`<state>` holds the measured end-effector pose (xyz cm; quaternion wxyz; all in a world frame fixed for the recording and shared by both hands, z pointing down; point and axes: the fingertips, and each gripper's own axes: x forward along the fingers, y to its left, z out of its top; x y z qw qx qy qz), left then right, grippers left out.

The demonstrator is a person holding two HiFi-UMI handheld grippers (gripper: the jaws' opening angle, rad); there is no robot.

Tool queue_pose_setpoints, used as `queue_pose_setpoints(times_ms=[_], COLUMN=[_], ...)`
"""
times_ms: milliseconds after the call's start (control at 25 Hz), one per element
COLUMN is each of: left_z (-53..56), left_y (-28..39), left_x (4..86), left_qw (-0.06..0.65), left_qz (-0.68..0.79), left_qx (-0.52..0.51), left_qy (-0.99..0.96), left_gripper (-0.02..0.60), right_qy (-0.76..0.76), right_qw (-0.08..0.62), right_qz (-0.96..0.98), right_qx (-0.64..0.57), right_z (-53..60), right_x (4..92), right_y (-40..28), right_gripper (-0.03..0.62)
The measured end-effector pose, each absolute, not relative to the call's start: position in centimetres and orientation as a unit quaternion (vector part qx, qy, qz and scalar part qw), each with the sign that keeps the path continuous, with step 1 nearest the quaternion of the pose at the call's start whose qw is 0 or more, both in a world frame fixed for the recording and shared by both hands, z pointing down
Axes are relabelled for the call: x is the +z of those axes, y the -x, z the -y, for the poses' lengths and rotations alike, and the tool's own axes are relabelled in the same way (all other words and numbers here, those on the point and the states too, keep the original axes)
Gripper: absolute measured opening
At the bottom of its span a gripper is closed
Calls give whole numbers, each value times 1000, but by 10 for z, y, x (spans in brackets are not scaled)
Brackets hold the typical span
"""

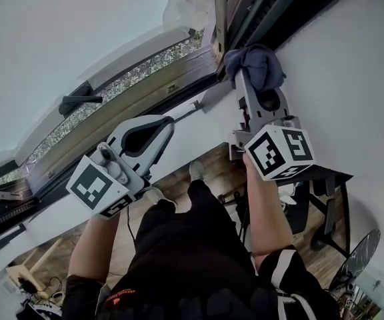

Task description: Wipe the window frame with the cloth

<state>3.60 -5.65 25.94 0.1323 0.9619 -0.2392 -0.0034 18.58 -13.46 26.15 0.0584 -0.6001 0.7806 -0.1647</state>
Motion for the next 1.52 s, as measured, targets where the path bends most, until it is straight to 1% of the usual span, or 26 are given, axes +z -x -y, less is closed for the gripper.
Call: queue_pose_setpoints(times_ms=[840, 1520], left_z=[56, 55], left_y=[-54, -56], left_x=[318, 352], left_qw=[180, 202], left_qz=[229, 232], left_qx=[10, 19], left_qy=[-956, -951], left_gripper=[20, 20], right_qy=[603, 609], right_qw=[26, 6], right_qz=[-772, -758], right_qx=[-199, -235], right_z=[139, 138], right_x=[348, 405], right_y=[-194, -194], right_gripper=[107, 106])
